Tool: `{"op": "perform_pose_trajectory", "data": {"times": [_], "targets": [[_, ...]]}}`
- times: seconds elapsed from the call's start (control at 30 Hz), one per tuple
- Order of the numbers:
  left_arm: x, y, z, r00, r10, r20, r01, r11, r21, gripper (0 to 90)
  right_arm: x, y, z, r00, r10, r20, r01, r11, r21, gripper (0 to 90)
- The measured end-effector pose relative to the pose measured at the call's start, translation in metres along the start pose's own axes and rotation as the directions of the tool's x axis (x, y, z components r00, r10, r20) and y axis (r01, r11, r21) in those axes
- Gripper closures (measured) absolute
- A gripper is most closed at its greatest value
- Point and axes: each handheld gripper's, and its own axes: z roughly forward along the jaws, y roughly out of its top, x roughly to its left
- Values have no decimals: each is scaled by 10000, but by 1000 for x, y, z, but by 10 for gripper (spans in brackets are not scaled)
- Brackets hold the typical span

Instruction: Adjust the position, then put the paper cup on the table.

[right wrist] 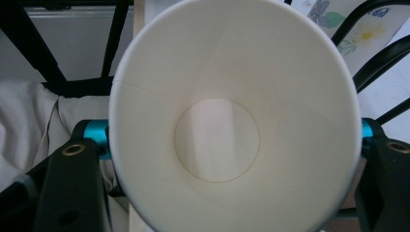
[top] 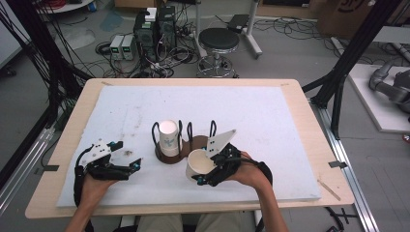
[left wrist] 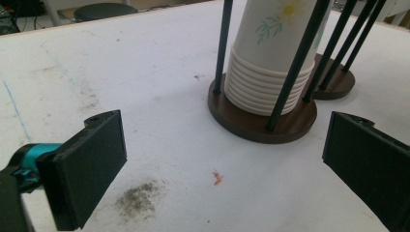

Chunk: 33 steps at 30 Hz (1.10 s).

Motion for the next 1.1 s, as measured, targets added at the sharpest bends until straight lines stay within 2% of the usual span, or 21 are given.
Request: {"op": "perform_pose_trajectory", "data": {"times": [0.23, 0.47, 1.1], "targets": [[2, -4, 1, 10000, -39, -68, 38, 10000, -66, 18, 1, 1, 0, 9998, -143, -99, 145, 9998, 155, 288], [4, -7, 3, 9998, -165, -146, 165, 9999, 12, 18, 3, 2, 2, 9997, -208, -102, 213, 9979, 615, 288], [4, -8, 2, 9995, -237, -231, 237, 9997, -21, 18, 1, 3, 4, 9997, -232, 103, 223, 9966, 788, 288]]}}
